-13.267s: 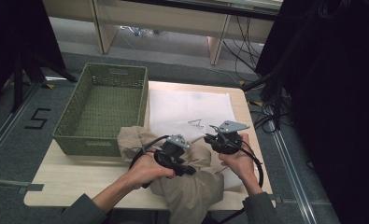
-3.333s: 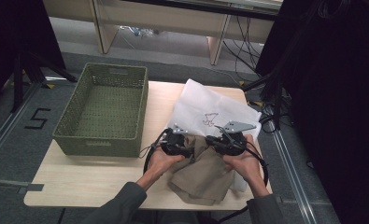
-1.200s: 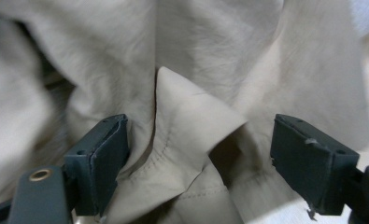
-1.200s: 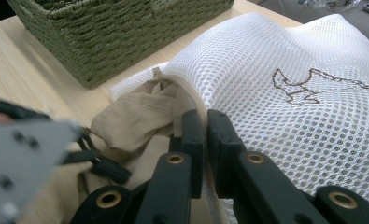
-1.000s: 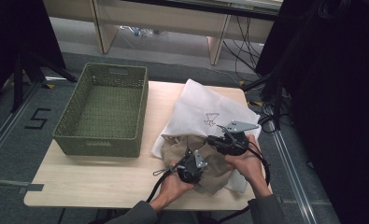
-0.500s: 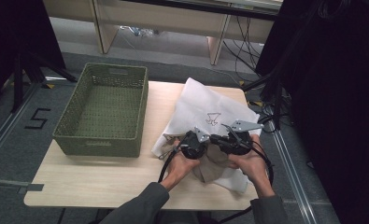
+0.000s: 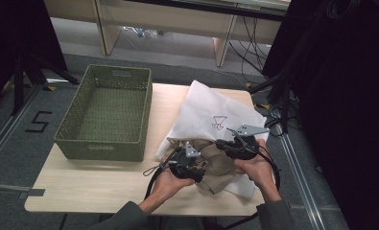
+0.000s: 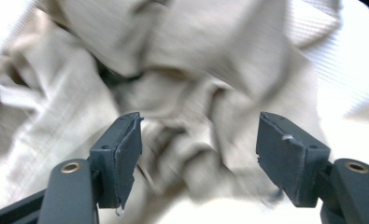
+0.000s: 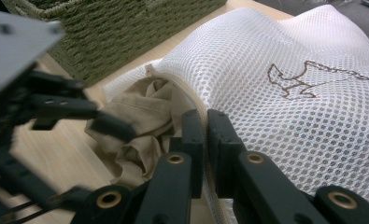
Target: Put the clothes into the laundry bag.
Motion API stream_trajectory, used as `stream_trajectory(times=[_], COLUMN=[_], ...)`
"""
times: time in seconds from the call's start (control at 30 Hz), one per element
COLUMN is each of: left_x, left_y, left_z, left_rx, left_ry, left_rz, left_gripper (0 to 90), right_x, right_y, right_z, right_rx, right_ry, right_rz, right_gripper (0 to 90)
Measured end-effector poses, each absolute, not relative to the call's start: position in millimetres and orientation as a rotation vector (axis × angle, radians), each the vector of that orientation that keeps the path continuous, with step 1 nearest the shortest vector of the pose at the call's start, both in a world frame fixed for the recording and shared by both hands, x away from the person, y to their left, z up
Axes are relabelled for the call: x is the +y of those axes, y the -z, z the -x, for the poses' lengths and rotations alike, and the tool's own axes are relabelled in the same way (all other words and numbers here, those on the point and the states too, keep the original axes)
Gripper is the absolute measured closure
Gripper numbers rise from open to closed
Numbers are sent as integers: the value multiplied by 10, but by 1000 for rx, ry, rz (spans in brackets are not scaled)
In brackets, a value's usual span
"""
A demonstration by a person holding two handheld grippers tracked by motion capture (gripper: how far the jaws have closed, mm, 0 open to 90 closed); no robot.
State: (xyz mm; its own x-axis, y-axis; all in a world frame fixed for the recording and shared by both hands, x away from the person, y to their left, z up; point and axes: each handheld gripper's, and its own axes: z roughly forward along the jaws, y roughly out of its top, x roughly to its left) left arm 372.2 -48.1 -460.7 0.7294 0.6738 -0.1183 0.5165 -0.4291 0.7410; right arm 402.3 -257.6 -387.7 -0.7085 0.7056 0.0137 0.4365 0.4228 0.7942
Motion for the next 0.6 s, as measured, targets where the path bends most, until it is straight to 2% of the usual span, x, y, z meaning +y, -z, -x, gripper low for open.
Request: stream_trajectory(times=[0.07, 0.17, 0.27, 0.33, 0.37, 0.43, 0.47, 0.6], left_x=[-522, -651, -843, -966, -1009, -1047, -1052, -1036], left_y=[4635, 4746, 4903, 4999, 5040, 5052, 5025, 4859], left_z=[-3606, -3502, -3484, -3510, -3545, -3634, -3689, -3930], left_rx=[863, 819, 783, 757, 733, 733, 747, 803], left_ry=[-191, -173, -185, -253, -284, -342, -342, -422], left_rz=[-2135, -2160, -2212, -2256, -2271, -2262, -2249, -2180], left_gripper=[309, 274, 248, 285, 384, 650, 733, 839], right_x=[-2578, -2574, -2570, -2570, -2574, -2580, -2583, -2593], right_y=[3882, 3883, 3884, 3879, 3878, 3876, 3874, 3854], right_z=[-4028, -4031, -4027, -4022, -4022, -4023, -4022, -4016], right_rx=[2361, 2360, 2362, 2362, 2361, 2362, 2361, 2361], right_ry=[-1173, -1171, -1169, -1171, -1171, -1174, -1175, -1173], right_rz=[-990, -985, -989, -989, -990, -987, -988, -987], right_gripper=[870, 869, 867, 867, 867, 867, 867, 869])
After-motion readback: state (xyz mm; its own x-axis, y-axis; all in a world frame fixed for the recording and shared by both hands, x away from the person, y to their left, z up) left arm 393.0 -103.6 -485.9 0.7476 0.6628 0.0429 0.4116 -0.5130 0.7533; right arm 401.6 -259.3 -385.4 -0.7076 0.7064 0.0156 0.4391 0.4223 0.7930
